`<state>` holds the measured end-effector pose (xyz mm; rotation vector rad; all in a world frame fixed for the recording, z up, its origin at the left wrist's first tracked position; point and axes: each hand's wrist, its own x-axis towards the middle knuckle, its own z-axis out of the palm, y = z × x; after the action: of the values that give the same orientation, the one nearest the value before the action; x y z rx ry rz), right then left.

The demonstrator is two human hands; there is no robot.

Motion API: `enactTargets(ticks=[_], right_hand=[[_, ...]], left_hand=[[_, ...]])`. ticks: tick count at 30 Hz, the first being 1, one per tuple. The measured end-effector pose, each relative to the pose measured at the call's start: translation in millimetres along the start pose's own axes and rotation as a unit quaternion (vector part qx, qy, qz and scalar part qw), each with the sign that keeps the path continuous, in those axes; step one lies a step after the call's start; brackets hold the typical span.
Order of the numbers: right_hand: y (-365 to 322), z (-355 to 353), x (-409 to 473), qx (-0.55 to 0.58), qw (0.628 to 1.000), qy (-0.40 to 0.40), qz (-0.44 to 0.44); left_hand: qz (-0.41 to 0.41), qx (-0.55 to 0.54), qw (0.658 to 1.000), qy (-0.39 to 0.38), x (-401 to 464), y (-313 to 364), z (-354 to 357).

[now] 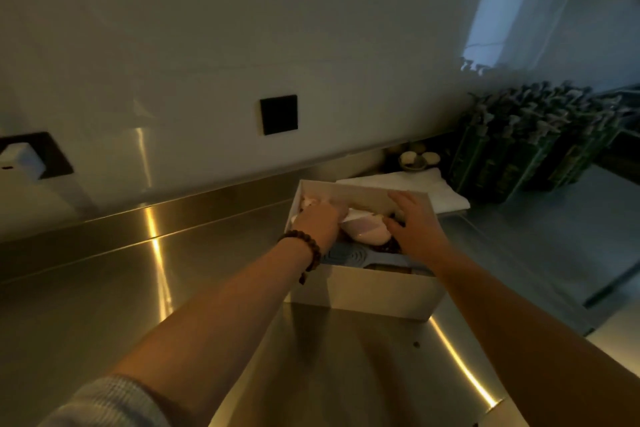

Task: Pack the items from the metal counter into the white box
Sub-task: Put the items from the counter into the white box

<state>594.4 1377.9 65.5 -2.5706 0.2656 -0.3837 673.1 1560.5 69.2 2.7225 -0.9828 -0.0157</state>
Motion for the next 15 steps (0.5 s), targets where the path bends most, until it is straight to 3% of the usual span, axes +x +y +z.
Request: enactTargets(ticks=[4,7,11,15], right_hand=[[25,0,-2,0.007,0.999,0.006,0.035],[36,0,-2,0.012,0.999,0.013,0.039],[45,-2,4,-0.013,0.999,-0.001,0.049],[62,-4,9,-0.033,0.994,-0.036,0.096]], left_hand=[[-0.031,0.023,0.996,-0.083,14,1,19],[0.047,0.108,0.988,-0.104,21,-1,23],[0.054,-0.022,0.997,-0.05,25,-11,10],[-0.04,-0.075,0.996,-0.023,21,-42,7]])
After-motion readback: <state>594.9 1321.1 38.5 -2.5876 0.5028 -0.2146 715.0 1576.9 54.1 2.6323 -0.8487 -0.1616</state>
